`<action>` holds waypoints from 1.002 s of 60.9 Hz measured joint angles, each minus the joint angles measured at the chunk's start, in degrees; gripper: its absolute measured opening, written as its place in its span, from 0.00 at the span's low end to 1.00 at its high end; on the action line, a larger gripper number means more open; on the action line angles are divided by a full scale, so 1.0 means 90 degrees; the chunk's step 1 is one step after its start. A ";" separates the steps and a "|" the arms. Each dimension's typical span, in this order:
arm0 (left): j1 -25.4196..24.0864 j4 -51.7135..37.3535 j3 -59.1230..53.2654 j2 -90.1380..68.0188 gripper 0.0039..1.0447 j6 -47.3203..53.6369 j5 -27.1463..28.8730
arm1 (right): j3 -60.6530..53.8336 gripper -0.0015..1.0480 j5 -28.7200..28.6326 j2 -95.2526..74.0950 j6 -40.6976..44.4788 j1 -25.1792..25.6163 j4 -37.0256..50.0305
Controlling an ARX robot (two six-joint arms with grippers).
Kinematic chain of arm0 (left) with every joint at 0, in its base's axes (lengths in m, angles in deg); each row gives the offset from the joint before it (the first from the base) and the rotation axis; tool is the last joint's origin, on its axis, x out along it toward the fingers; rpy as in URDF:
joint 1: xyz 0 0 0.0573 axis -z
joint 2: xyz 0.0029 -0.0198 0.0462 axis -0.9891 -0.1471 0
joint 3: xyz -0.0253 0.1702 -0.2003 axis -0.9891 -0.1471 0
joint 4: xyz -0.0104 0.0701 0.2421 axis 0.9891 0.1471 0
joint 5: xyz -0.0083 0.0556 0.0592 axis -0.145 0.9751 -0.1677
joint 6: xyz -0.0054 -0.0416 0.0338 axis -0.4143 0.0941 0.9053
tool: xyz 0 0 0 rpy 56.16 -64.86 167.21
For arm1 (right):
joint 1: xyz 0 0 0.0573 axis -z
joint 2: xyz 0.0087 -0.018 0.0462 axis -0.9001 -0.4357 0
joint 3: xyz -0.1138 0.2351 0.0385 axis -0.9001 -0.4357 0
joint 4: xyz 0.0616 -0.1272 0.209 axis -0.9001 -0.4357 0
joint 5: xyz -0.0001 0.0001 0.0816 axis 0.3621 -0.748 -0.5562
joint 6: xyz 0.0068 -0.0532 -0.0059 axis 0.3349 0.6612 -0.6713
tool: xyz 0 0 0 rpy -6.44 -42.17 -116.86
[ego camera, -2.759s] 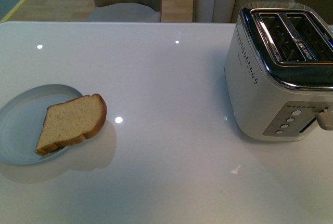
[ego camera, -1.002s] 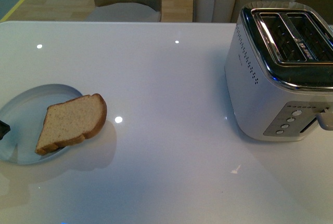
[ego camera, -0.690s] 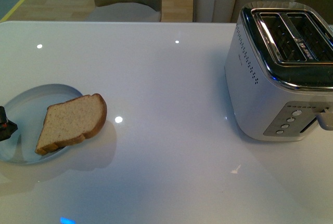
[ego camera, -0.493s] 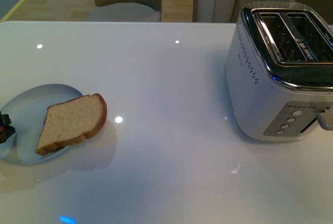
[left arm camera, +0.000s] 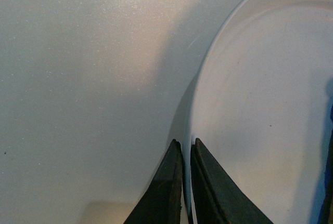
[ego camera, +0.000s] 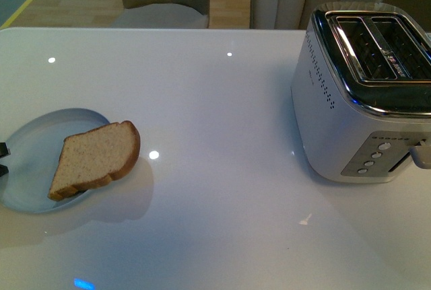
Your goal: Left arm holds plate, right arm toasts bread
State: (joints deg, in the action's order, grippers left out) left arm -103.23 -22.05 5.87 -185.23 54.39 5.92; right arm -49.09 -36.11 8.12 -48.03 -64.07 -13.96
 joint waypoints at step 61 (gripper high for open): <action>0.1095 0.2844 -0.0833 0.5255 0.02 -0.2446 -0.0389 | 0.0000 0.92 0.0000 0.0000 0.0000 0.0000 0.0000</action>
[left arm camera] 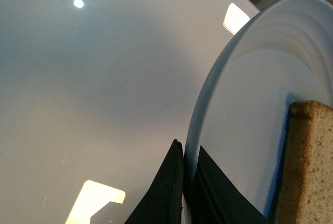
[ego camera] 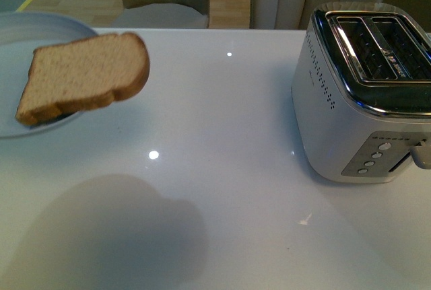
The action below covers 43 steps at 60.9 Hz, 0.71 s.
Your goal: Left arm holds plate, right arm toasts bread
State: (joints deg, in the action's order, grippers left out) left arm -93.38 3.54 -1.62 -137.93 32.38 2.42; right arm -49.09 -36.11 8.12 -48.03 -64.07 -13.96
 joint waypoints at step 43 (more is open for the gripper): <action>0.2698 0.1200 0.0969 0.0833 0.02 -0.1574 0.1064 | 0.0580 0.92 -0.0369 -0.0840 -0.0641 0.0063 -0.1591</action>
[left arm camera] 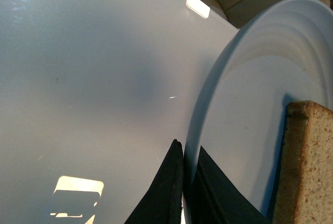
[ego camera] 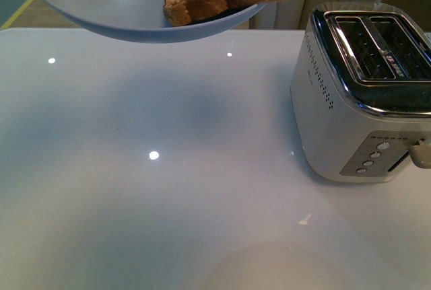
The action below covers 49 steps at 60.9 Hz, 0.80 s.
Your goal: Left arm holds plate, right arm toasts bread
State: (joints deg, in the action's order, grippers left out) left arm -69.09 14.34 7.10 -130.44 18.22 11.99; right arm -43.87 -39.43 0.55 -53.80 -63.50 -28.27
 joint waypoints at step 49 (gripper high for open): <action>0.0376 0.0209 0.0073 0.0044 0.02 -0.0306 0.0119 | 0.2336 0.92 -0.1066 -0.5965 -0.4381 -0.2212 0.3723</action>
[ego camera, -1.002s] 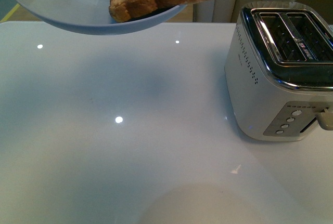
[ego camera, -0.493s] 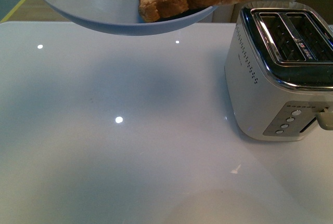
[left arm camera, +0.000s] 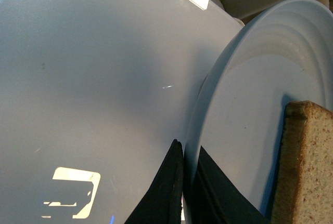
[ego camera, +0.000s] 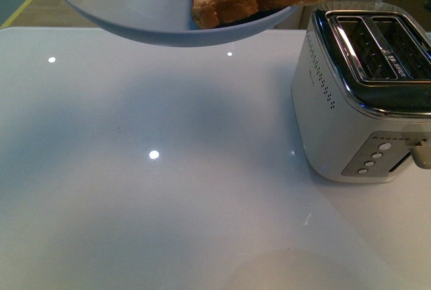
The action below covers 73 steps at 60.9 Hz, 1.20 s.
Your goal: Left arm holds plate, right arm toasts bread
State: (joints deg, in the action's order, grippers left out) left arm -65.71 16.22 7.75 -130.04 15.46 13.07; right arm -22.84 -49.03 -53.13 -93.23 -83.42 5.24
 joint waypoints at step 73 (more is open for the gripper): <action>-0.0010 -0.0090 0.0005 0.0104 0.02 -0.0151 -0.0182 | 0.1875 0.03 0.0695 -0.0491 0.0180 0.0959 -0.0163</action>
State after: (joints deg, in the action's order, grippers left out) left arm -65.79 15.41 7.80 -129.10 14.11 11.43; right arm -5.97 -42.78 -57.54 -91.61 -74.78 3.77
